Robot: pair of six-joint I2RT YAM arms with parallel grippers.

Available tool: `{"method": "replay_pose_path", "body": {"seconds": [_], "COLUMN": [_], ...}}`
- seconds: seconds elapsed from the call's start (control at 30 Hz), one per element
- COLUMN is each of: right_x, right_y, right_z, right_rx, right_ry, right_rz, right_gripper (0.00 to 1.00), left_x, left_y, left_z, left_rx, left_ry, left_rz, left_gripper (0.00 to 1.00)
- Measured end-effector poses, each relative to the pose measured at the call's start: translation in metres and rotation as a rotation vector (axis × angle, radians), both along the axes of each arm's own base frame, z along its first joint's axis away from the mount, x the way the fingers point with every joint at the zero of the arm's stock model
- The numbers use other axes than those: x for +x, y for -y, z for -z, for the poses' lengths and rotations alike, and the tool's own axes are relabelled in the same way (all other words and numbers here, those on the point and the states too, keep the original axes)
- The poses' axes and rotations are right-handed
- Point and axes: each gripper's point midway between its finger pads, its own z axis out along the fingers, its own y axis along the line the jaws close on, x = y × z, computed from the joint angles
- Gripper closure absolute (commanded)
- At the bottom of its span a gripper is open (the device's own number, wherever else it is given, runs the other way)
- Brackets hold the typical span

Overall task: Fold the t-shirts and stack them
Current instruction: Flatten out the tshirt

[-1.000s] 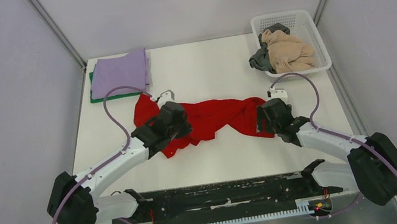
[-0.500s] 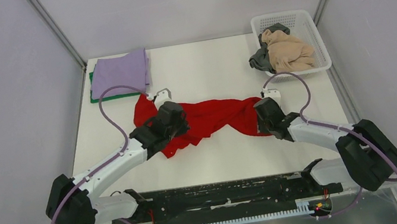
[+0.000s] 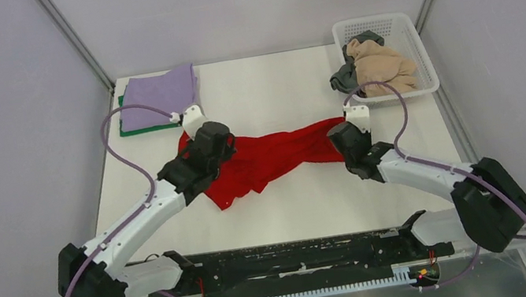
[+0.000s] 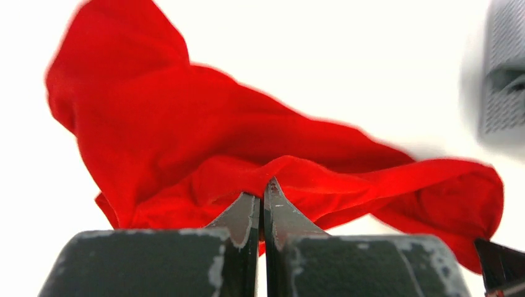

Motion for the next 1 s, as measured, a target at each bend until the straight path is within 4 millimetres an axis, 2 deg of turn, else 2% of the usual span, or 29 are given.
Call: {"method": "replay_pose_path", "body": {"seconds": [0.1,0.2,0.3,0.43,0.57,0.67,0.73,0.87,1.0], "right_x": [0.021,0.040,0.044,0.037,0.020,-0.001,-0.020,-0.057,-0.096], "right_y": [0.002,-0.001,0.001,0.001,-0.007,-0.011,-0.013,-0.016,-0.019], "right_z": [-0.054,-0.118,-0.174,-0.245,-0.321,-0.380,-0.419,-0.478,-0.522], "right_rx": [-0.021,-0.007,0.001,0.037,0.115,0.184,0.229,0.297,0.345], "right_ry": [0.148,0.314,0.445,0.601,0.769,0.897,0.975,1.093,1.180], "right_rz": [-0.006,-0.025,-0.048,-0.120,-0.242,-0.333,-0.399,-0.526,-0.660], "right_gripper": [1.00,1.00,1.00,1.00,1.00,1.00,1.00,1.00,1.00], "left_x": [0.008,0.009,0.001,-0.023,-0.057,-0.086,-0.110,-0.153,-0.191], "left_y": [-0.016,-0.032,-0.053,-0.085,-0.112,-0.124,-0.131,-0.140,-0.143], "left_z": [-0.046,-0.111,-0.175,-0.252,-0.316,-0.355,-0.386,-0.438,-0.472], "left_rx": [-0.017,-0.057,-0.098,-0.147,-0.217,-0.275,-0.330,-0.394,-0.436], "left_ry": [0.111,0.260,0.403,0.572,0.723,0.822,0.899,1.032,1.130], "left_rz": [-0.066,-0.114,-0.161,-0.198,-0.181,-0.116,-0.058,0.063,0.189], "left_gripper": [0.98,0.98,0.97,0.94,0.87,0.88,0.92,0.98,0.98]}}
